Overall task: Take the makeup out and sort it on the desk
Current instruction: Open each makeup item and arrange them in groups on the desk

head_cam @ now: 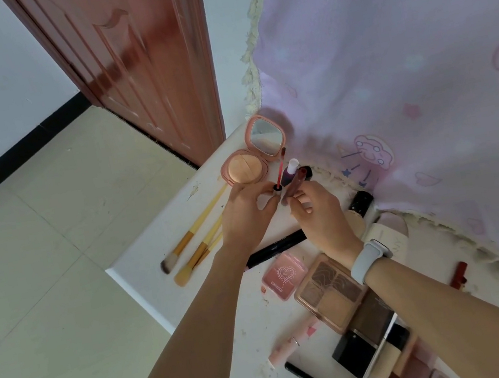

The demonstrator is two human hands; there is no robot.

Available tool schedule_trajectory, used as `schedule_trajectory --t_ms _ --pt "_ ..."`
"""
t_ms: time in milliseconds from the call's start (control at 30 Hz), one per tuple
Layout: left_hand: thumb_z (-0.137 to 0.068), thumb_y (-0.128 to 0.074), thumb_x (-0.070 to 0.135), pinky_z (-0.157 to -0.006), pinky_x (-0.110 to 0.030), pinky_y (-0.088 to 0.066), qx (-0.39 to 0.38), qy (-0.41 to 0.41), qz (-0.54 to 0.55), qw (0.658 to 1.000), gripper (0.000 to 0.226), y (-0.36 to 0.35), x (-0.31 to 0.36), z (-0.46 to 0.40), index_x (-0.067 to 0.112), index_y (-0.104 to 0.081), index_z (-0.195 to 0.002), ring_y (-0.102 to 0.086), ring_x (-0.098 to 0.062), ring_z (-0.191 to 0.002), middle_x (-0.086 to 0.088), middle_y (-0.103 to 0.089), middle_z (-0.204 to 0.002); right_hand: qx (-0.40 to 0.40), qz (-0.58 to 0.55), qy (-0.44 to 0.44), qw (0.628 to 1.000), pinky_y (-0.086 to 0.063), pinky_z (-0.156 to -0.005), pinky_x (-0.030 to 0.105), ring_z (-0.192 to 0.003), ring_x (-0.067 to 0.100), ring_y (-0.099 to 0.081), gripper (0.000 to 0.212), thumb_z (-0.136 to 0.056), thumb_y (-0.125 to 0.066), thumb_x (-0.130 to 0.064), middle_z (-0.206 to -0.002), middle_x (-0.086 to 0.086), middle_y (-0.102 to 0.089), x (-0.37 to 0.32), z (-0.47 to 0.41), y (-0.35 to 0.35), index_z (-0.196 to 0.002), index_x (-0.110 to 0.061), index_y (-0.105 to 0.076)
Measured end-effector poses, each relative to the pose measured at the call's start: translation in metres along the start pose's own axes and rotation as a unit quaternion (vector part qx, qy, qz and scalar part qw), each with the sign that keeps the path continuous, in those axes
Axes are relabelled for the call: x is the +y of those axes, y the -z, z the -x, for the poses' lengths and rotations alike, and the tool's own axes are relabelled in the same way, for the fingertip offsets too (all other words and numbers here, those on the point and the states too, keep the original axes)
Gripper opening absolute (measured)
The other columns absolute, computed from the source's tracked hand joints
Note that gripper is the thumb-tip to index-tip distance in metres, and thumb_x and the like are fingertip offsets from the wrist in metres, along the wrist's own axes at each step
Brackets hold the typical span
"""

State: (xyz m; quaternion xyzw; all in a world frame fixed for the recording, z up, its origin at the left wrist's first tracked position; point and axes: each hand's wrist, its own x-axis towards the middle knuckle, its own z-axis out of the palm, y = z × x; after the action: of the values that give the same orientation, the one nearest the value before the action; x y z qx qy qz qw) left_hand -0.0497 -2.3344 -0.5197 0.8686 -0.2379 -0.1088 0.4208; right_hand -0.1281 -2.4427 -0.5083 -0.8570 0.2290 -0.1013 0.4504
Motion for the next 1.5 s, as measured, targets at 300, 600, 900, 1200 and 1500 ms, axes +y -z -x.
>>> schedule_trajectory --t_ms 300,600,900,1200,1500 --pt "-0.083 -0.064 0.027 -0.073 -0.021 -0.041 0.0 0.019 -0.064 0.998 0.02 0.0006 -0.0016 0.001 0.025 -0.068 -0.103 -0.057 -0.014 -0.094 0.002 -0.062 -0.108 0.01 0.043 -0.006 0.999 -0.051 -0.079 0.029 -0.087 0.018 -0.059 0.013 -0.09 -0.051 -0.005 -0.099 0.011 -0.061 0.001 0.0014 0.0014 -0.101 -0.004 -0.058" --pt "-0.083 -0.064 0.024 -0.07 -0.021 -0.041 0.002 0.004 -0.07 0.998 0.018 -0.0017 -0.0043 0.0027 0.023 -0.067 -0.101 -0.055 -0.013 -0.098 0.003 -0.064 -0.105 0.007 0.039 -0.024 0.999 -0.043 -0.069 0.011 -0.083 0.014 -0.058 0.012 -0.089 -0.053 -0.009 -0.098 0.008 -0.062 0.0053 -0.0016 -0.0012 -0.1 -0.005 -0.057" --pt "-0.08 -0.067 0.025 -0.073 -0.021 -0.039 -0.009 0.012 -0.078 0.997 0.026 -0.0033 -0.0033 0.0026 0.023 -0.066 -0.107 -0.056 -0.017 -0.096 -0.002 -0.059 -0.11 0.018 0.035 -0.021 0.999 -0.04 -0.064 0.001 -0.079 0.01 -0.056 0.013 -0.087 -0.058 -0.009 -0.096 0.005 -0.061 0.0087 -0.0034 -0.003 -0.1 -0.007 -0.057" --pt "-0.08 -0.068 0.025 -0.076 -0.028 -0.046 -0.004 -0.003 -0.074 0.997 0.024 -0.0015 -0.0016 0.0029 0.02 -0.068 -0.104 -0.054 -0.016 -0.1 0.0 -0.063 -0.106 0.024 0.037 -0.013 0.999 -0.039 -0.063 -0.001 -0.077 0.008 -0.054 0.012 -0.086 -0.059 -0.01 -0.095 0.002 -0.058 0.0078 -0.0026 -0.003 -0.098 -0.007 -0.057" --pt "-0.079 -0.068 0.028 -0.076 -0.024 -0.044 -0.013 0.022 -0.065 0.998 0.027 -0.0021 -0.0016 0.0027 0.023 -0.066 -0.106 -0.057 -0.018 -0.094 -0.003 -0.058 -0.111 0.02 0.037 -0.016 0.999 -0.041 -0.064 0.001 -0.078 0.008 -0.055 0.013 -0.087 -0.059 -0.011 -0.096 0.003 -0.059 0.0078 -0.0029 -0.0029 -0.099 -0.008 -0.057"
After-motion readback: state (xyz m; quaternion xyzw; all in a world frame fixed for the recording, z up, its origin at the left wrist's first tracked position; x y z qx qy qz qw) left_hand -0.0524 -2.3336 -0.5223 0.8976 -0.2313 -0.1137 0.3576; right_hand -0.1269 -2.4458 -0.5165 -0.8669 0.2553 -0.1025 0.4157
